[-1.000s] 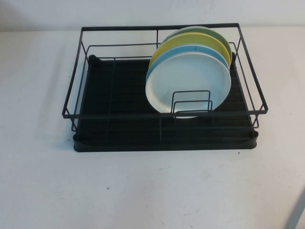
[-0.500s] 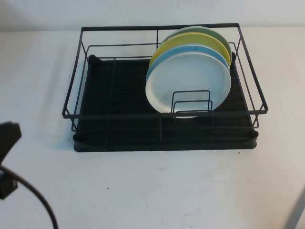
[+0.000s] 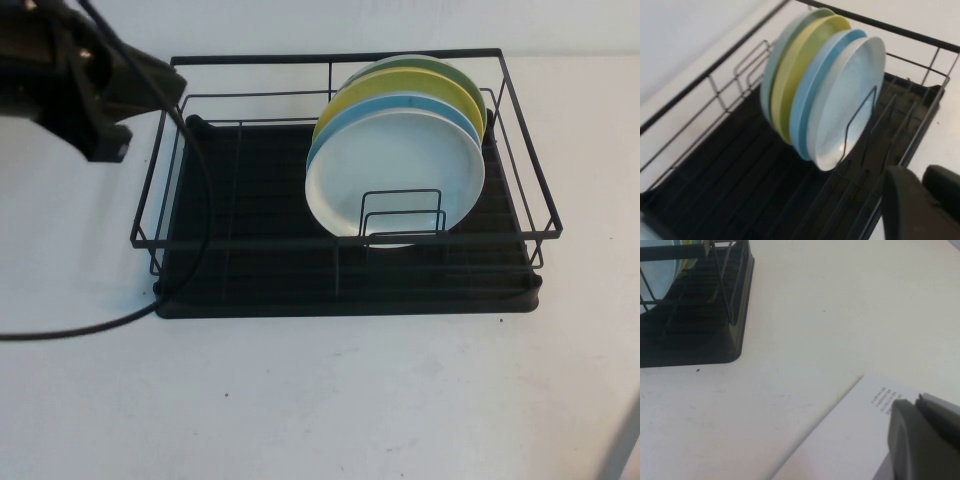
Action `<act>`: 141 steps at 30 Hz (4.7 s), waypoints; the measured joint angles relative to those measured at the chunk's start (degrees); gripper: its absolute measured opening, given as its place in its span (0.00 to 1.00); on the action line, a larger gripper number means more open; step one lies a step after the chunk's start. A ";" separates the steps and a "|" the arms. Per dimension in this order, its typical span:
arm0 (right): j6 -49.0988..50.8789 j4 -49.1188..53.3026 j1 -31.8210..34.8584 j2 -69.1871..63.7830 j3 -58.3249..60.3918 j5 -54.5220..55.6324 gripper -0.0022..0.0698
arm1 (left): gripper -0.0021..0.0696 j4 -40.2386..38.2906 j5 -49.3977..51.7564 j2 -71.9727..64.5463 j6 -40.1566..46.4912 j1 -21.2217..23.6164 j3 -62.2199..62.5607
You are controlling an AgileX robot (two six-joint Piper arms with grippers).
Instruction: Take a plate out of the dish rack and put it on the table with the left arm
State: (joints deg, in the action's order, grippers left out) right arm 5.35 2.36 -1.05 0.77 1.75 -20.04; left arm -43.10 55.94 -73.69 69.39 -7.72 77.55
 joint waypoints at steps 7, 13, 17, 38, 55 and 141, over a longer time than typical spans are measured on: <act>0.00 0.00 0.00 0.00 0.00 0.00 0.00 | 0.48 -0.77 3.31 -13.78 6.60 -4.46 10.08; 0.00 0.00 0.00 0.00 0.00 0.00 0.00 | 0.58 4.90 -9.15 -19.27 11.24 -14.58 11.97; 0.00 0.00 0.00 0.00 0.00 0.00 0.00 | 0.59 5.59 -17.34 -22.57 13.40 -19.39 12.10; 0.00 0.00 0.00 0.00 0.00 0.00 0.00 | 0.59 1.72 -29.72 -33.54 20.09 -22.79 12.10; 0.00 0.00 0.00 0.00 0.00 0.00 0.00 | 0.15 -2.35 -35.54 -37.19 22.54 -22.91 12.10; 0.00 0.00 0.00 0.00 0.00 0.00 0.00 | 0.03 28.25 -26.75 25.25 -45.73 -18.32 -39.46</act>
State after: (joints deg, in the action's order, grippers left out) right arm 5.35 2.36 -1.05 0.77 1.75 -20.04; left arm -14.85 29.19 -48.44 23.66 -26.04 38.09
